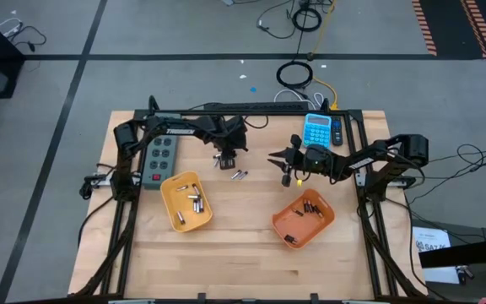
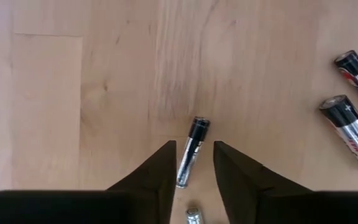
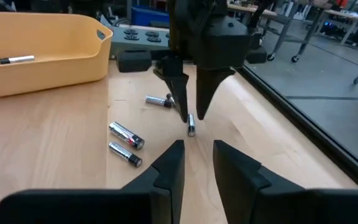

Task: Sort batteries
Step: Put the silver battery into the yellow bin

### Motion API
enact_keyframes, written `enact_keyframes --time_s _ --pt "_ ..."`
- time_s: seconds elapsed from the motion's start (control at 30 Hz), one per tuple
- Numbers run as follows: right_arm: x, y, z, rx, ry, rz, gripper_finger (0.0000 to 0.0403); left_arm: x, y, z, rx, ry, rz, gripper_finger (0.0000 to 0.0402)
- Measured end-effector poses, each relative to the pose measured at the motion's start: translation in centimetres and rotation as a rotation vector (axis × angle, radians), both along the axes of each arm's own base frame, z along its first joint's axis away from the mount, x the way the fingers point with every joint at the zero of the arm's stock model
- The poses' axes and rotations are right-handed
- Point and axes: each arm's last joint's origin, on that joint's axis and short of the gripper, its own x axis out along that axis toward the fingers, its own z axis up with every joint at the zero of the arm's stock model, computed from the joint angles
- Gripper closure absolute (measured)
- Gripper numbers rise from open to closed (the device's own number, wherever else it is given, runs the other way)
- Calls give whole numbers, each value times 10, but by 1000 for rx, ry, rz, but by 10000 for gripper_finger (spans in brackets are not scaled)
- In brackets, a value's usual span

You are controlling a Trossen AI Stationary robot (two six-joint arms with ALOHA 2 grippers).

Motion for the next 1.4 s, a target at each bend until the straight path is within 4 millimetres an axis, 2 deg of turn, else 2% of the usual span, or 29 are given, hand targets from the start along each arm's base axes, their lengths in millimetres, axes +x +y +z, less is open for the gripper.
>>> enact_keyframes --time_s 0.17,0.47,0.73,0.93,1.03,1.13,1.27,1.3,1.4 --pt "0 0 0 -4 5 1 325 0 -1 0 -3 -2 6 303" --pt "0 0 0 -7 6 2 325 5 -10 2 3 0 7 231" --pt "0 -1 0 -11 1 -1 325 8 -7 9 0 -4 -21 227" --pt "0 -1 0 -9 1 3 325 9 -2 -15 -37 59 -15 227" --pt "0 -1 0 -8 4 3 325 10 -1 -20 -40 72 -17 227" --pt "0 -1 0 -8 7 3 325 10 -2 -21 -45 87 -20 250" --pt "-1 -2 0 -12 10 1 325 13 -4 -15 -46 119 -51 362" --pt "-1 -2 -1 -12 10 0 325 13 -5 -14 -48 121 -51 377" --pt "-1 -4 -2 -11 22 -7 325 16 -8 -12 -46 125 -64 383"
